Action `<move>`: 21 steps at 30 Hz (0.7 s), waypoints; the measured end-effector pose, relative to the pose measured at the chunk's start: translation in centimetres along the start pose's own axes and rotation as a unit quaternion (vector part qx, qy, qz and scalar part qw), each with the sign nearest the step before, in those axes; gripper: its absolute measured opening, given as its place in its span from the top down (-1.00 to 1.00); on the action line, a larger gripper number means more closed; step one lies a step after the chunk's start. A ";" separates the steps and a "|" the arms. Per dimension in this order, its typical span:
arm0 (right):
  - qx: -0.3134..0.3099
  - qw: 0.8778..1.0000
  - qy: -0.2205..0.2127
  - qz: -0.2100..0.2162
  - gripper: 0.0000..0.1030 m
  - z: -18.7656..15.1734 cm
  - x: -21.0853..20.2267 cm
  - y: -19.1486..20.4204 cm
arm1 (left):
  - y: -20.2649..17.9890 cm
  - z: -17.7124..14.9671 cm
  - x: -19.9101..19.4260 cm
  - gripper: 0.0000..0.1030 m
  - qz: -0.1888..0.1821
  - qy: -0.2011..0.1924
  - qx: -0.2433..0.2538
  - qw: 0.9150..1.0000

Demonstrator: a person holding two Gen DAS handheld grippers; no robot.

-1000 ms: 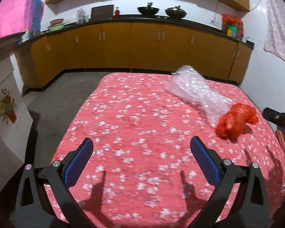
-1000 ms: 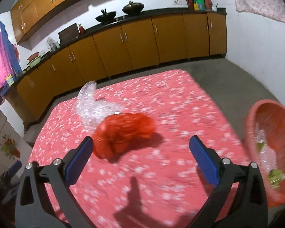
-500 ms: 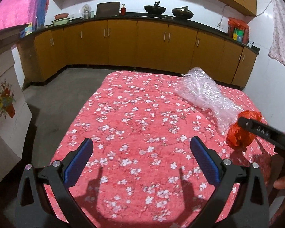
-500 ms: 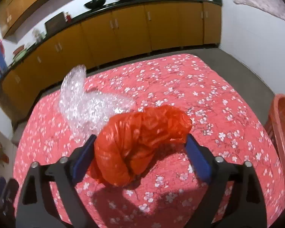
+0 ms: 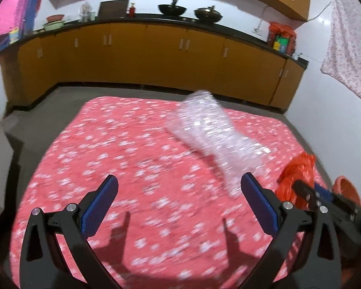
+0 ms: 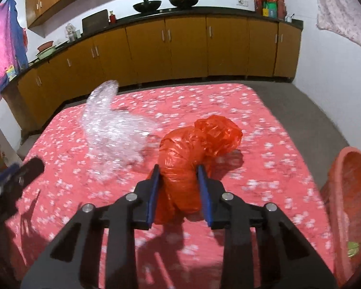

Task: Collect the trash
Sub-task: 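Grasp the red bag with the right gripper while the left grasps the bubble wrap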

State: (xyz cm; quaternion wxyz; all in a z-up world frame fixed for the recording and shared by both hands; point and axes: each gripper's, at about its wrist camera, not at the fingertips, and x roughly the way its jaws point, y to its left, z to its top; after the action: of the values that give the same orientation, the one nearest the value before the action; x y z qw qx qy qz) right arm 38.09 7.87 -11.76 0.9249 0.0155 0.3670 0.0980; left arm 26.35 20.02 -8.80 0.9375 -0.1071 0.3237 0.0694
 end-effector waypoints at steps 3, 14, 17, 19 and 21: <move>0.021 1.000 -0.003 -0.007 0.43 -0.1 -0.4 -2.2 | -1.8 0.9 1.4 -0.96 -0.016 0.007 0.003 1.000; 0.040 0.999 -0.003 -0.009 0.43 -0.5 -1.2 -5.6 | -5.4 3.0 8.3 -0.56 -0.018 0.085 -0.029 0.996; 0.034 0.999 -0.002 -0.005 0.43 -0.5 -1.2 -5.4 | -5.4 2.6 9.0 -0.25 -0.014 0.095 -0.028 0.995; 0.033 0.999 -0.001 -0.003 0.43 -0.5 -1.2 -5.4 | -5.3 2.4 9.2 0.03 -0.020 0.099 -0.027 0.994; 0.035 0.999 -0.001 -0.001 0.43 -0.5 -1.2 -5.3 | -5.3 2.3 8.9 0.28 -0.026 0.097 -0.022 0.995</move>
State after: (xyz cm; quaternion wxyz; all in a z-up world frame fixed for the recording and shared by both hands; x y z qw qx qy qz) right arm 37.81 2.38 -11.82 0.9243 0.0477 0.3691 0.0842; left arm 35.71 15.96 -11.75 0.9007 -0.1422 0.4085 0.0414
